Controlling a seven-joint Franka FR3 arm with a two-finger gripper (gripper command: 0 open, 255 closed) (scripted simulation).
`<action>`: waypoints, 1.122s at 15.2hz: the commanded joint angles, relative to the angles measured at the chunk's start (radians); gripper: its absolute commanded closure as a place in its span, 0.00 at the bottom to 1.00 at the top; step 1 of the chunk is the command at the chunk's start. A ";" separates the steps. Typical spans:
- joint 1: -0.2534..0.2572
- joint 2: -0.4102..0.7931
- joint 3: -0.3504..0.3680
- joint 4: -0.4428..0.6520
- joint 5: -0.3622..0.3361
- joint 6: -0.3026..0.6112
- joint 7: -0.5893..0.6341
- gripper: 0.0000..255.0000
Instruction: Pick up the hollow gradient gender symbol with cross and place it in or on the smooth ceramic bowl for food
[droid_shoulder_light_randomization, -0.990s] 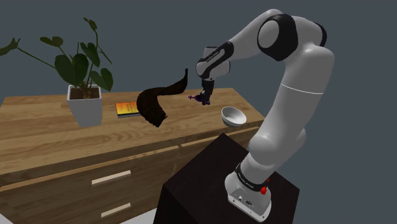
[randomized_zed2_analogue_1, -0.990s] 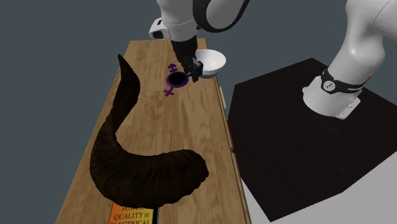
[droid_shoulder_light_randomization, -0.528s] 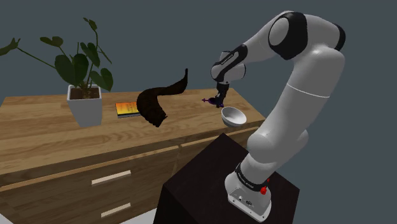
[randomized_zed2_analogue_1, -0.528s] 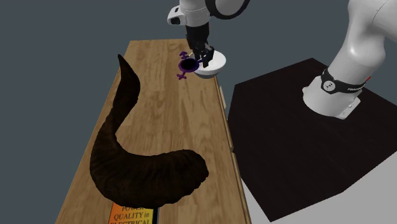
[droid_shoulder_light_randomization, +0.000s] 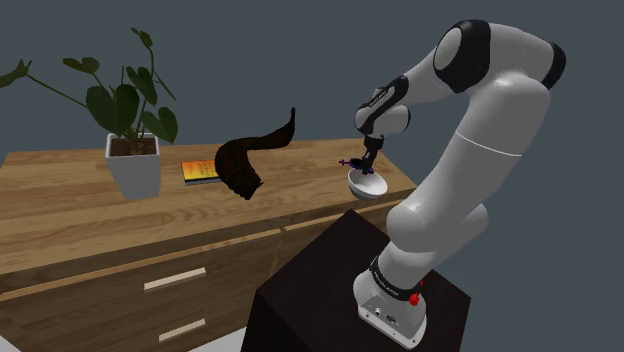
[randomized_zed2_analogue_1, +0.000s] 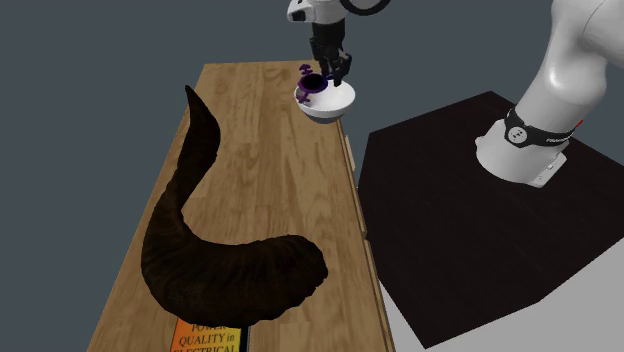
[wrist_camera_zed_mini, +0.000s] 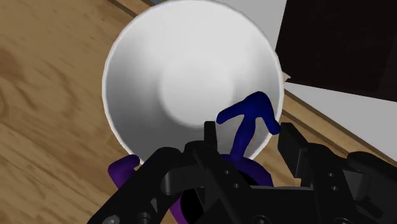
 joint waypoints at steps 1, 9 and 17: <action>-0.034 -0.005 -0.026 -0.002 -0.004 0.007 -0.058 1.00; -0.117 0.050 -0.074 0.007 0.022 0.074 -0.200 1.00; -0.136 0.155 -0.052 0.002 0.067 0.178 -0.216 1.00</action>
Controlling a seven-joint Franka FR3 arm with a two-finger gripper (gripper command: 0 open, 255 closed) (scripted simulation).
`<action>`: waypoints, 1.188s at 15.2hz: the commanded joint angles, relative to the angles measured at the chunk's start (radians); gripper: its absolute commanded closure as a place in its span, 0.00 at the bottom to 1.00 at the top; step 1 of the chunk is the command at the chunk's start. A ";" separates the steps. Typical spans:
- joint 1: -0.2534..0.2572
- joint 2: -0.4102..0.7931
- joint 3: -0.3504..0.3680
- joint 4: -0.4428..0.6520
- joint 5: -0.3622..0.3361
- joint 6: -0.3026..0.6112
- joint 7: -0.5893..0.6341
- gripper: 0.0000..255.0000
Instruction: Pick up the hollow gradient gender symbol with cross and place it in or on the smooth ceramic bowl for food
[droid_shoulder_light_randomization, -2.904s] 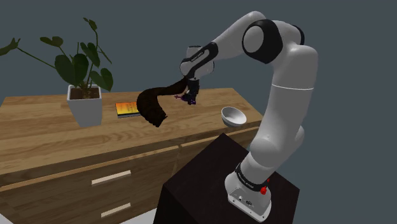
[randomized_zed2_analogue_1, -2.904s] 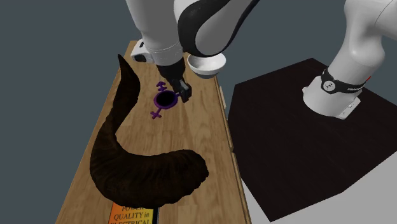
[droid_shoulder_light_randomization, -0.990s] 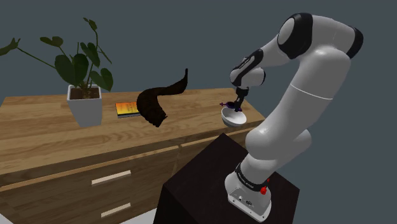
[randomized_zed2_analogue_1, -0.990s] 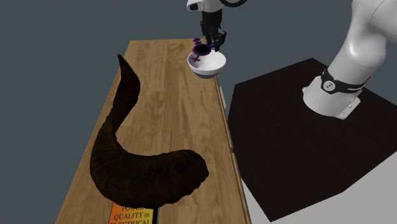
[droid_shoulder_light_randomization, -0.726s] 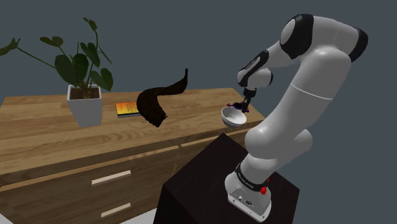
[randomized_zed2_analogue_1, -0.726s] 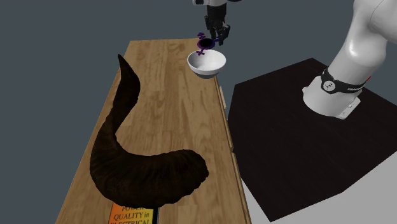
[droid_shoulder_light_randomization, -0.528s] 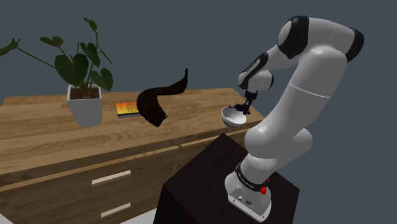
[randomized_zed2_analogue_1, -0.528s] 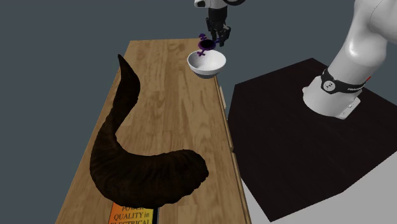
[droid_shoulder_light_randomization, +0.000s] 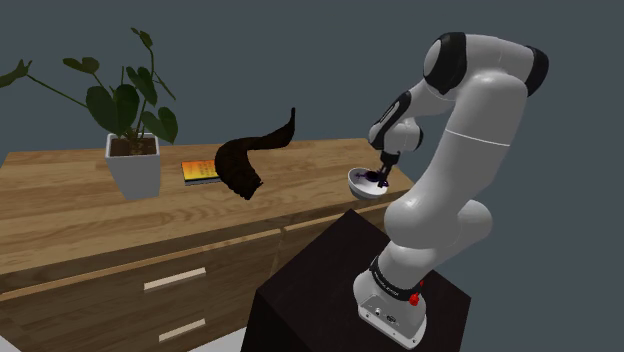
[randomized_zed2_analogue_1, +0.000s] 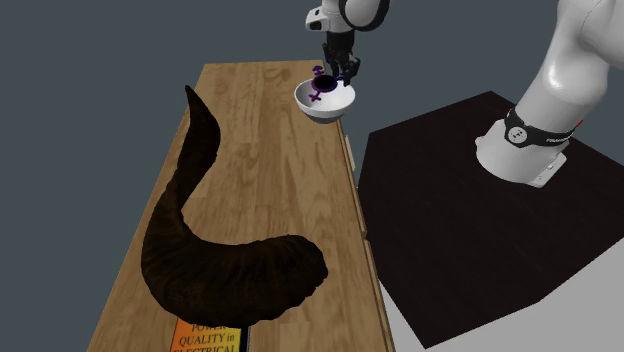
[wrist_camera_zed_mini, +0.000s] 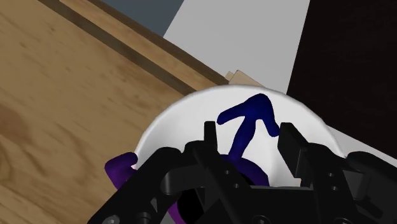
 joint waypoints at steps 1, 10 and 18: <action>-0.008 0.028 0.007 0.003 0.013 0.025 -0.008 1.00; -0.015 0.057 0.015 0.005 0.025 0.051 -0.012 1.00; 0.009 -0.009 -0.002 0.003 -0.003 -0.013 0.007 0.00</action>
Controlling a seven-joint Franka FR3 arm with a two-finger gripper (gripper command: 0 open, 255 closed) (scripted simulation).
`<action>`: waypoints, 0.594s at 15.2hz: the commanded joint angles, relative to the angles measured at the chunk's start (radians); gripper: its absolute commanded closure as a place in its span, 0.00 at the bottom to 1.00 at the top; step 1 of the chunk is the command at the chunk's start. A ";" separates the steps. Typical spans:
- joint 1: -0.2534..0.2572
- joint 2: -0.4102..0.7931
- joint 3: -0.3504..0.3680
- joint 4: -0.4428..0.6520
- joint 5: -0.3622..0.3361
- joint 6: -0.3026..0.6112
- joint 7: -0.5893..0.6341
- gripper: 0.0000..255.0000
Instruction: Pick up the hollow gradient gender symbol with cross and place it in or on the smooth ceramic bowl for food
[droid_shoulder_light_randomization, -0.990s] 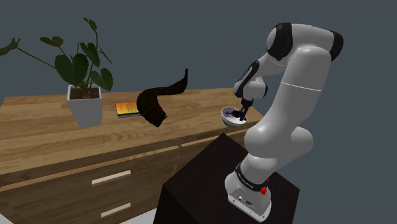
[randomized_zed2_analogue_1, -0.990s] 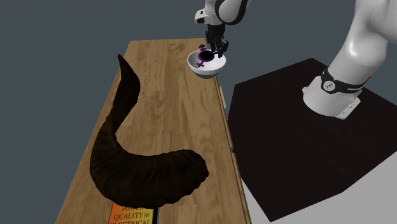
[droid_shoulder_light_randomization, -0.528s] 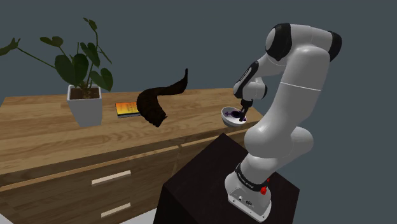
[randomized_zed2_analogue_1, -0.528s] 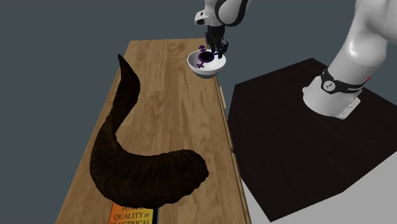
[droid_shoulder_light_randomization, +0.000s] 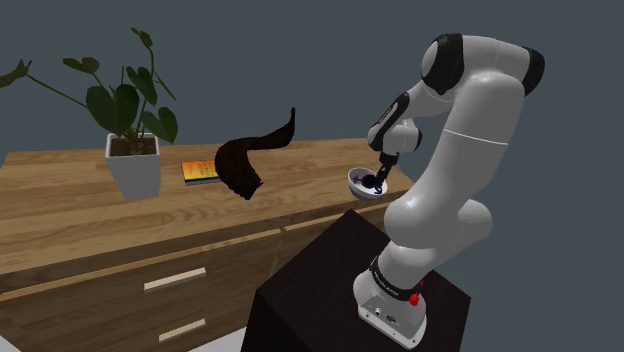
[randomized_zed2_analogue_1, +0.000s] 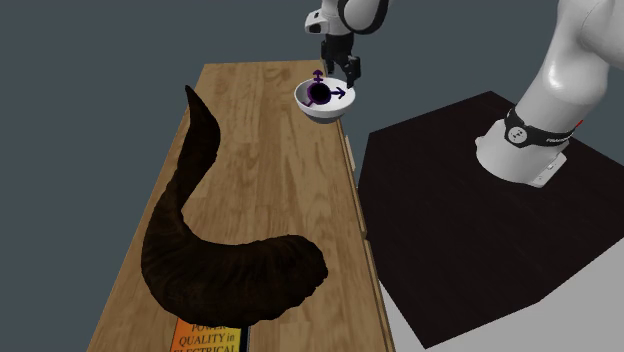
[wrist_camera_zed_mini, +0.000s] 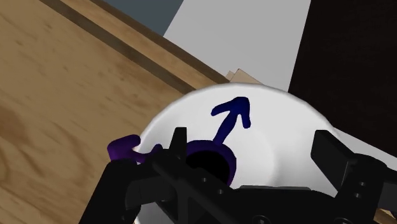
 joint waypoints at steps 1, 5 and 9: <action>0.020 -0.059 -0.013 0.001 -0.025 -0.060 0.018 0.00; 0.027 -0.084 -0.016 0.003 -0.036 -0.086 0.026 0.00; 0.027 -0.084 -0.016 0.003 -0.036 -0.086 0.026 0.00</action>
